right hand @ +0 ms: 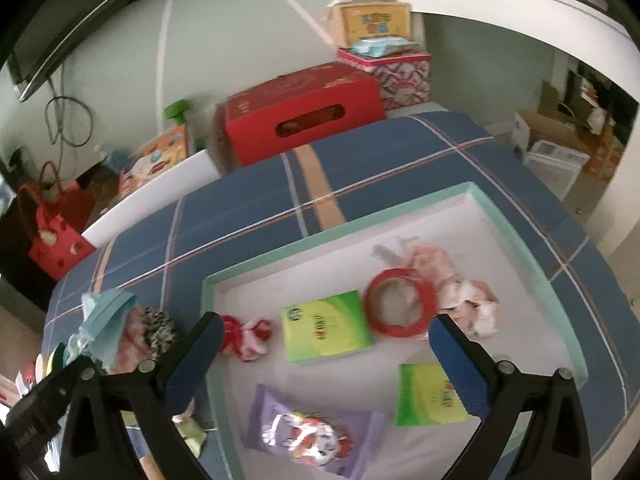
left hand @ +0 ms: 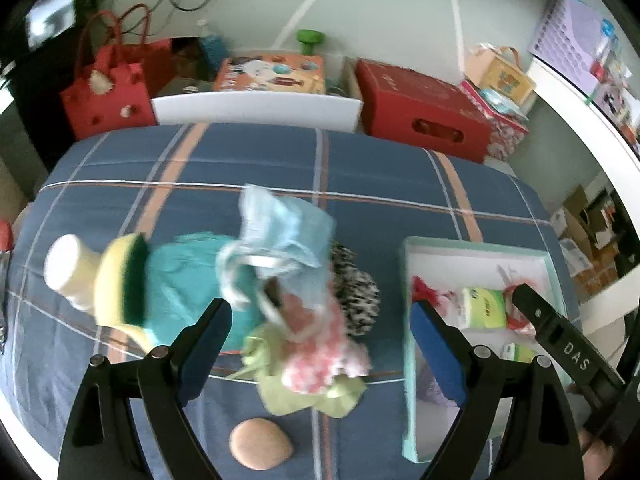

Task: Organize soft objects
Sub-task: 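Open the right tool over the tray while the left tool releases the hair tie inside, then move the right tool to the blue face mask while the left tool approaches the yellow sponge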

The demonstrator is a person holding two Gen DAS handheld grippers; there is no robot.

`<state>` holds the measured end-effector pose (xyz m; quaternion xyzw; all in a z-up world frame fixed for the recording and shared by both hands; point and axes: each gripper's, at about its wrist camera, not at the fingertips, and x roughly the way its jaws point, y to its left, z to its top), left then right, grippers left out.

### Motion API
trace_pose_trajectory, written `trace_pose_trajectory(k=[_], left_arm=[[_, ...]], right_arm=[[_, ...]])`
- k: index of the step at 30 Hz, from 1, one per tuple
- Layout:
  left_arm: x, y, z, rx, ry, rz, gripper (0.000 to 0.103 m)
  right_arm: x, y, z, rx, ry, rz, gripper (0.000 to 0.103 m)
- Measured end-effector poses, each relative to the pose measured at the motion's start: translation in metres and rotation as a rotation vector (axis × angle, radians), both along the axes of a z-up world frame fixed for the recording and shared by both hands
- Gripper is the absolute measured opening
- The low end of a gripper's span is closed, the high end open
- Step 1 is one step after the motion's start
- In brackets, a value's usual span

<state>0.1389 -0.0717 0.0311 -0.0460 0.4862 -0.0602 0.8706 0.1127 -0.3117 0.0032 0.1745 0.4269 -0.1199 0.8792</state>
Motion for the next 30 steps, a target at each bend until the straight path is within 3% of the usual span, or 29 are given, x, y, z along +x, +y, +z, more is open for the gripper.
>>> trace_pose_trajectory(k=[18, 30], left_arm=[[0.002, 0.117, -0.003, -0.01, 0.01, 0.276, 0.091], [0.007, 0.148, -0.014, -0.11, 0.047, 0.285, 0.091]], right_arm=[[0.012, 0.075, -0.002, 0.024, 0.007, 0.253, 0.103], [0.013, 0.108, 0.027, -0.053, 0.032, 0.276, 0.103]])
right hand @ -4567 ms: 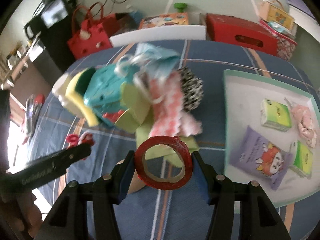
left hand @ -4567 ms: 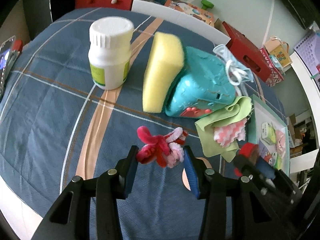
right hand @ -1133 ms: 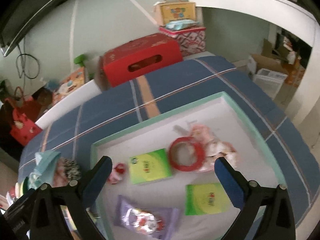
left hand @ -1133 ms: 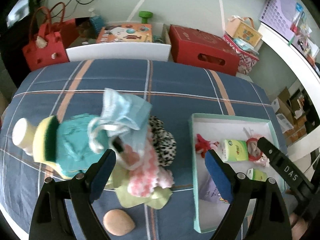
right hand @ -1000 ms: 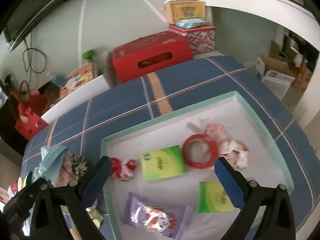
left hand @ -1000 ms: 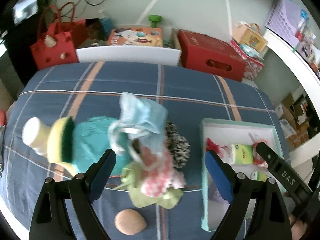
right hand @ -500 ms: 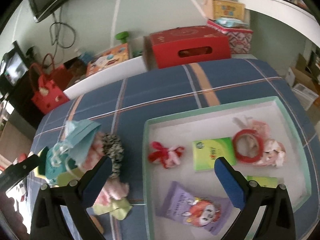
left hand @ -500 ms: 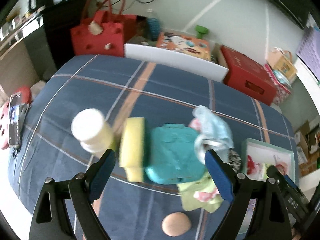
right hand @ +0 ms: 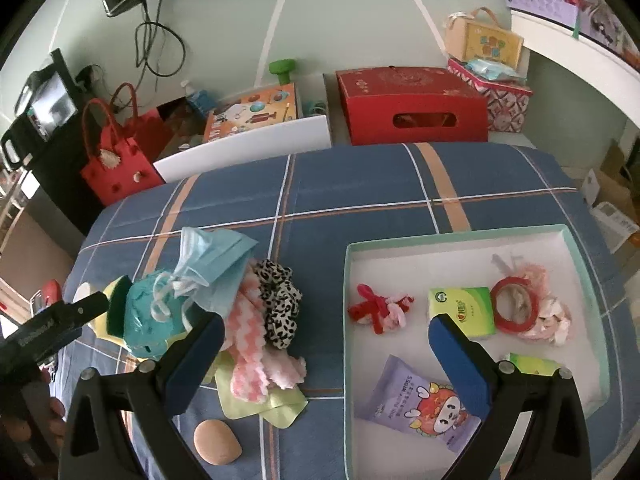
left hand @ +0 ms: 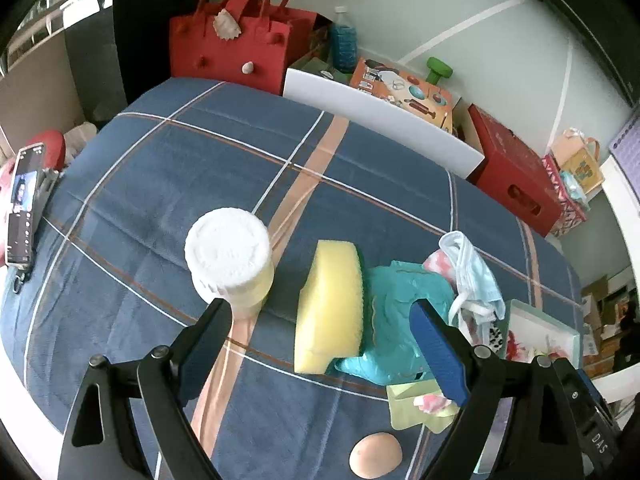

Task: Organize soft objects
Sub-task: 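Move the right tool to the blue face mask while the left tool approaches the yellow sponge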

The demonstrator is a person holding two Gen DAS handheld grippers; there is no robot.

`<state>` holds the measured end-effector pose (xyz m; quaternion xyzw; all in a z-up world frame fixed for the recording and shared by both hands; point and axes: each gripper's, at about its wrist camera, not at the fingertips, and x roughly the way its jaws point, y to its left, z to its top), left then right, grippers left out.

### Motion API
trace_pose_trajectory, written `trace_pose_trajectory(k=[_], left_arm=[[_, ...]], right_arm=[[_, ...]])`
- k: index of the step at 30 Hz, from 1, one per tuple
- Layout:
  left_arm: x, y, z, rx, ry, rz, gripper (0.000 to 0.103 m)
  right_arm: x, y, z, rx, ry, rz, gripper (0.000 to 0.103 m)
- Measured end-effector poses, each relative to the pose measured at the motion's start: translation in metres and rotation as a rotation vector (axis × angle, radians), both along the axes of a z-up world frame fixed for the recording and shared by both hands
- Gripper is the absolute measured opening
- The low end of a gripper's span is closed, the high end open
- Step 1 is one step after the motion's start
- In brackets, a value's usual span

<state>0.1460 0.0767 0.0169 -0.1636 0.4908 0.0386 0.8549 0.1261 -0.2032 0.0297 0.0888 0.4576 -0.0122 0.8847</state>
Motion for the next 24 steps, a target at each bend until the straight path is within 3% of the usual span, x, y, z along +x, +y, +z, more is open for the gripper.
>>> trace_pose_trajectory(k=[7, 13, 20, 24], left_arm=[[0.0, 0.014, 0.001, -0.073, -0.03, 0.008, 0.091], [0.003, 0.017, -0.002, -0.094, -0.034, 0.005, 0.091], [0.004, 0.008, -0.001, -0.077, -0.054, -0.017, 0.098], [0.006, 0.002, -0.004, -0.05, -0.027, -0.038, 0.098]], right_arm=[[0.012, 0.023, 0.024, -0.081, -0.005, 0.039, 0.103], [0.024, 0.026, 0.036, -0.067, -0.034, 0.025, 0.103], [0.039, 0.039, 0.024, 0.077, -0.04, 0.05, 0.103], [0.048, 0.053, 0.011, 0.089, -0.025, 0.077, 0.103]])
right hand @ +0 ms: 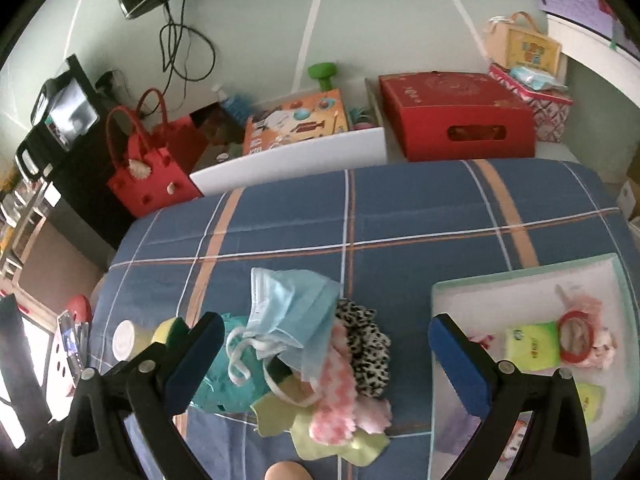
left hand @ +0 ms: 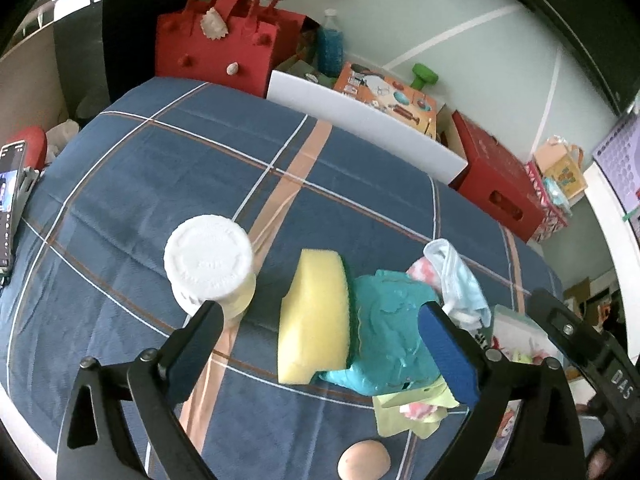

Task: Organize soft objects
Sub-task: 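Move the right tool to the blue face mask while the left tool approaches the yellow sponge, then grasp the blue face mask with the right tool while the left tool grasps the yellow sponge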

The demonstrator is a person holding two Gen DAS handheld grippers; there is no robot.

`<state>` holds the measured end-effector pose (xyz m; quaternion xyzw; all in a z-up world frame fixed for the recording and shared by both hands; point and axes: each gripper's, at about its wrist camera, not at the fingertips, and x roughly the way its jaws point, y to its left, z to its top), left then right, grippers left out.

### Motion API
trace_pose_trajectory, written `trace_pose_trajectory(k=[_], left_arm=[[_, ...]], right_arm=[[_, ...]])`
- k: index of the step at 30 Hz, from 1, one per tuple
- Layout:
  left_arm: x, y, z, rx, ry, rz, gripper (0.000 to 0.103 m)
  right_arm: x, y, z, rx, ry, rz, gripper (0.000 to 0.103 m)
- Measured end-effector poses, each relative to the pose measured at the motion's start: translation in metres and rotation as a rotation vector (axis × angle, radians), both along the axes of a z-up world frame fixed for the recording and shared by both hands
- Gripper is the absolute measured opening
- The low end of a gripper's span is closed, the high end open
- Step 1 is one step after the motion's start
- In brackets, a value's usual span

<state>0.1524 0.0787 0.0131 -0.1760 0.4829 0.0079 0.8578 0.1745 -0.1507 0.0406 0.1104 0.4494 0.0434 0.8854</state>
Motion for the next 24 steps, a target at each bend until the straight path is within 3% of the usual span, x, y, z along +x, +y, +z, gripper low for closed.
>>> trace_pose_trajectory(k=[4, 8, 15, 17, 24], left_arm=[[-0.001, -0.001, -0.001, -0.005, 0.004, -0.004, 0.098], [0.0, -0.005, -0.005, 0.046, 0.024, -0.011, 0.098], [0.001, -0.006, -0.008, 0.023, 0.029, -0.011, 0.097], [0.002, -0.006, -0.011, 0.026, 0.037, -0.013, 0.096], [0.004, -0.004, -0.016, -0.015, 0.057, -0.013, 0.073]], right_arm=[[0.007, 0.007, -0.013, -0.005, 0.015, 0.014, 0.103], [0.011, 0.006, -0.025, 0.015, 0.03, 0.004, 0.103], [0.018, 0.006, -0.043, 0.038, 0.062, 0.017, 0.102], [0.018, 0.008, -0.044, 0.043, 0.062, 0.022, 0.097], [0.017, 0.01, -0.046, 0.067, 0.057, 0.034, 0.075]])
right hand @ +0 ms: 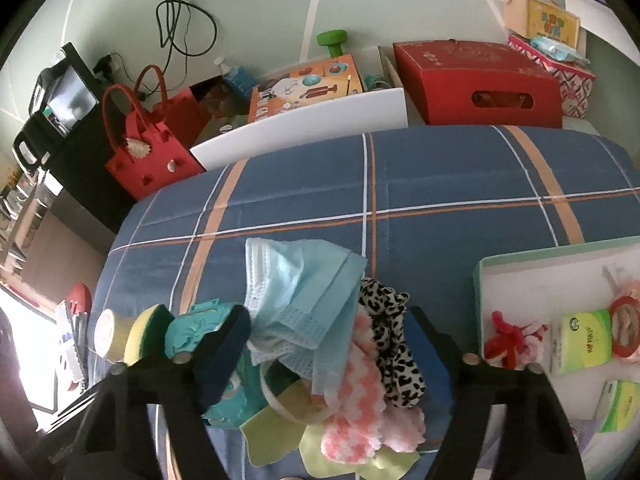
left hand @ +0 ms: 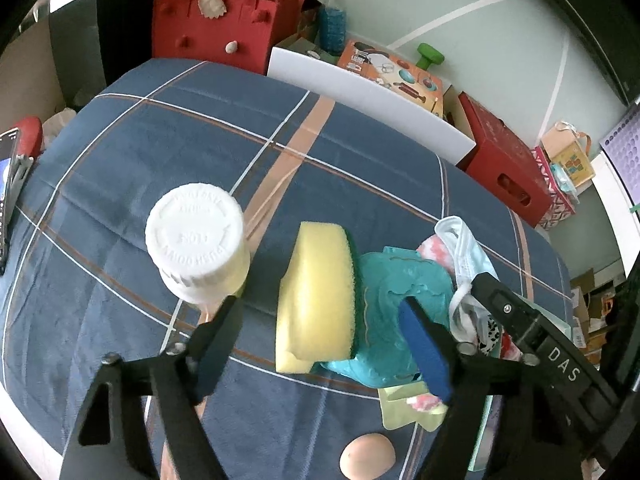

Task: Organize soft objects
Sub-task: 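Grasp the blue face mask with the right tool while the left tool grasps the yellow sponge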

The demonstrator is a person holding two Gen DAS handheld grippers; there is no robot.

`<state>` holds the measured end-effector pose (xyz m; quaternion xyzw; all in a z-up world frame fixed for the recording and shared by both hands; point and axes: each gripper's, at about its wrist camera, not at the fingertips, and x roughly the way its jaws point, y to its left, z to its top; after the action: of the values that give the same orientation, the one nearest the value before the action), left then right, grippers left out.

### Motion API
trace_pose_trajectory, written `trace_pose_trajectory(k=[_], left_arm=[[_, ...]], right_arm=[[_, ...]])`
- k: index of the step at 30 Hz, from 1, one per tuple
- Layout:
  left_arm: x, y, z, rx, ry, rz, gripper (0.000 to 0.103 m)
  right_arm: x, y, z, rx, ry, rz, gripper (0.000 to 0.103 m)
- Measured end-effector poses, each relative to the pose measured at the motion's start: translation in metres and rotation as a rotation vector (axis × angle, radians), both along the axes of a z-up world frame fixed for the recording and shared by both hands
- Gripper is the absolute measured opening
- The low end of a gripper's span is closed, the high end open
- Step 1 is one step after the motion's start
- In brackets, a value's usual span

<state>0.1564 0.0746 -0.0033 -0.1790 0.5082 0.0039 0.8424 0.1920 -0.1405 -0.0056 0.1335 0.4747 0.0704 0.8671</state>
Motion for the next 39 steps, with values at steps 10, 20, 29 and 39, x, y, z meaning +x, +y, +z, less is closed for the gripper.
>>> trace_pose_trajectory(k=[10, 20, 29, 39], left_arm=[[-0.001, 0.003, 0.0, -0.053, -0.005, 0.007, 0.043], [-0.004, 0.008, 0.005, -0.052, -0.031, 0.021, 0.034], [-0.009, 0.016, 0.015, -0.041, -0.068, 0.053, 0.034], [-0.02, 0.013, 0.047, -0.012, -0.16, 0.048, 0.034]], right_arm=[[-0.003, 0.001, 0.0, 0.032, -0.012, 0.023, 0.027], [-0.009, 0.001, 0.008, 0.02, -0.043, 0.037, 0.014], [-0.017, -0.002, 0.017, 0.01, -0.071, 0.043, 0.014], [-0.033, -0.013, 0.038, 0.024, -0.132, 0.034, 0.014]])
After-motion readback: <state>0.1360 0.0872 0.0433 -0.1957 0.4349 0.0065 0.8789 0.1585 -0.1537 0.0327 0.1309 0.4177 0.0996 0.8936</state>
